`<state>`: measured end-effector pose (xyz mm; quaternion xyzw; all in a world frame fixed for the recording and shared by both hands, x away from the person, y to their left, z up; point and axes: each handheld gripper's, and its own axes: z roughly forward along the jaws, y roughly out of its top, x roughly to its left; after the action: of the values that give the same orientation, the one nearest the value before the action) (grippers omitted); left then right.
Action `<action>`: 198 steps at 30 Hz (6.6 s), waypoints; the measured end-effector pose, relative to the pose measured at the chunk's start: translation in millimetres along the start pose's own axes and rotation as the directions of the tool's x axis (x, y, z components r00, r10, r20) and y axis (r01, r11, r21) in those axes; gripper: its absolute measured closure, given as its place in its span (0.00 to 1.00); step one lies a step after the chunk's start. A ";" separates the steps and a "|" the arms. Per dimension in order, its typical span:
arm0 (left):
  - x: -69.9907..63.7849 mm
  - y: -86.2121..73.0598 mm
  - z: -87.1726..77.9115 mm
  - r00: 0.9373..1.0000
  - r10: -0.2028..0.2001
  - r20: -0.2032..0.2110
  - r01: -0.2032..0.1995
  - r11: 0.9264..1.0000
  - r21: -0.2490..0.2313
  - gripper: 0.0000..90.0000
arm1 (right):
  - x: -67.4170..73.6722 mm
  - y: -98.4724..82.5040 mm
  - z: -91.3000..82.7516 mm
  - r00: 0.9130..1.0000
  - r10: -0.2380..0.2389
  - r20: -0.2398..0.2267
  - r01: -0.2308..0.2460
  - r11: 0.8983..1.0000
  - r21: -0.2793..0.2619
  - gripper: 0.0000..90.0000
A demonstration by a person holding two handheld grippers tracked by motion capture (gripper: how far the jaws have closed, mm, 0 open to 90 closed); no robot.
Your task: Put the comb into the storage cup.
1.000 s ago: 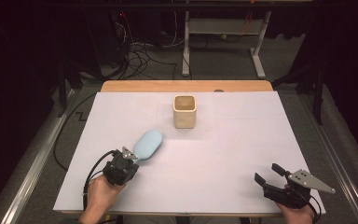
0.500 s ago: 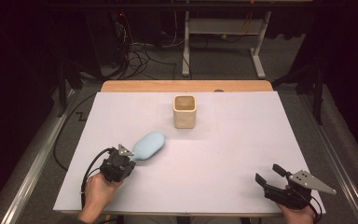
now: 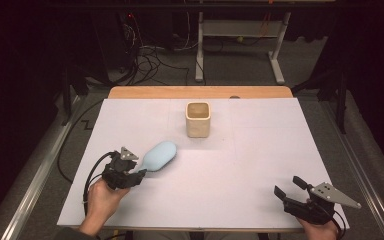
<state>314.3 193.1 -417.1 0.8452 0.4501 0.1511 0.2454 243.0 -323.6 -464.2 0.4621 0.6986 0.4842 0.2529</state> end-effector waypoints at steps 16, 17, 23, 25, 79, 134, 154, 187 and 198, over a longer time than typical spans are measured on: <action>8.3 8.0 22.0 1.000 -0.005 0.030 0.002 0.994 0.112 0.49 | -0.1 -0.1 -0.4 1.000 0.002 0.000 -0.002 1.000 0.000 0.24; 8.3 8.4 23.3 1.000 -0.006 0.030 0.002 0.993 0.117 0.49 | -0.1 -0.2 -0.4 1.000 0.002 0.001 -0.002 1.000 0.000 0.24; 9.3 11.0 32.7 1.000 -0.004 0.028 -0.001 0.987 0.161 0.51 | -0.3 -0.3 -0.2 1.000 0.000 0.002 0.000 1.000 0.001 0.24; 9.1 11.8 35.7 1.000 -0.002 0.027 -0.003 0.985 0.175 0.51 | -0.3 -0.3 -0.3 1.000 0.001 0.002 -0.001 1.000 0.001 0.24; -3.2 12.7 31.3 0.996 0.043 0.074 -0.051 0.992 0.118 0.77 | 1.5 -0.4 -0.1 1.000 -0.014 -0.002 0.014 1.000 0.003 0.26; -50.9 -1.5 -2.7 0.962 0.124 0.243 -0.097 0.988 -0.118 0.77 | 48.9 13.1 4.6 0.988 -0.096 -0.124 0.084 0.992 -0.099 0.25; -69.5 3.4 1.7 0.951 0.175 0.256 -0.144 0.980 -0.135 0.77 | 80.9 17.0 24.2 0.970 -0.115 -0.216 0.098 0.991 -0.086 0.25; -93.0 14.2 6.4 0.934 0.225 0.276 -0.185 0.969 -0.163 0.77 | 123.2 24.9 58.9 0.919 -0.134 -0.370 0.126 0.991 -0.047 0.25; -101.3 17.0 7.0 0.927 0.256 0.273 -0.216 0.962 -0.168 0.77 | 131.8 29.1 71.6 0.911 -0.104 -0.400 0.100 0.995 -0.030 0.25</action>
<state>273.7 98.5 -417.1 0.8876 0.2926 0.0831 0.3459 253.3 -171.4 -454.2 0.3147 0.7565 0.5580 0.1314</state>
